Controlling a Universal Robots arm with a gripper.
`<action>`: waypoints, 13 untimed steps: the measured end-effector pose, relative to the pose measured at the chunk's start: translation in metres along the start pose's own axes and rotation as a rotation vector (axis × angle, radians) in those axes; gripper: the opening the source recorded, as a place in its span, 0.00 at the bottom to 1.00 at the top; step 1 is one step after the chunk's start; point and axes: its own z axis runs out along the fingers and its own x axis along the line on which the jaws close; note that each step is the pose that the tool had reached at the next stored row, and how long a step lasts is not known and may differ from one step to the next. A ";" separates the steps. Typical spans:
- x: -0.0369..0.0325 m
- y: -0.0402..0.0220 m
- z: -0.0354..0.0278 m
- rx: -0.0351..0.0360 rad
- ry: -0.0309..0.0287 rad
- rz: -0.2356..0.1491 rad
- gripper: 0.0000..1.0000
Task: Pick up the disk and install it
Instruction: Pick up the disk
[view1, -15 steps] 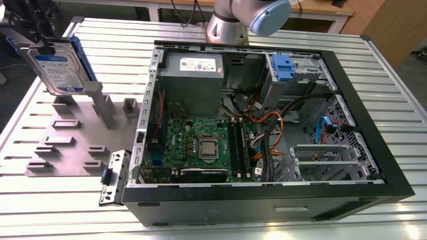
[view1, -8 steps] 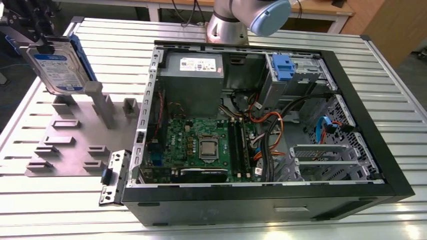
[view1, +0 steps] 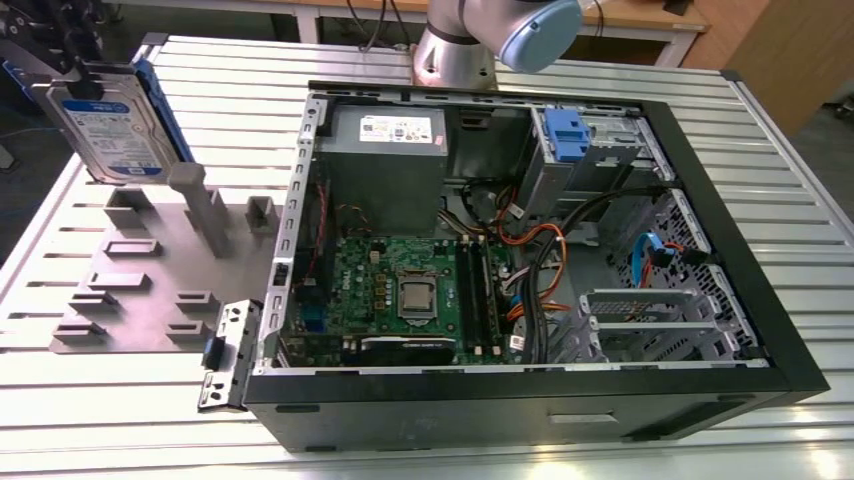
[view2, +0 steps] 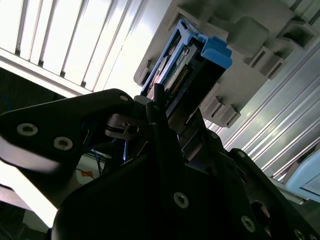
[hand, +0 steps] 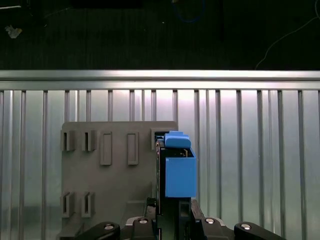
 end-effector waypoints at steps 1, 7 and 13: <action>0.0000 0.0000 -0.0003 0.0001 -0.0001 0.000 0.35; -0.0001 0.0001 -0.0032 -0.0001 0.0000 0.000 0.35; -0.0001 0.0001 -0.0034 -0.0001 0.0000 0.000 0.35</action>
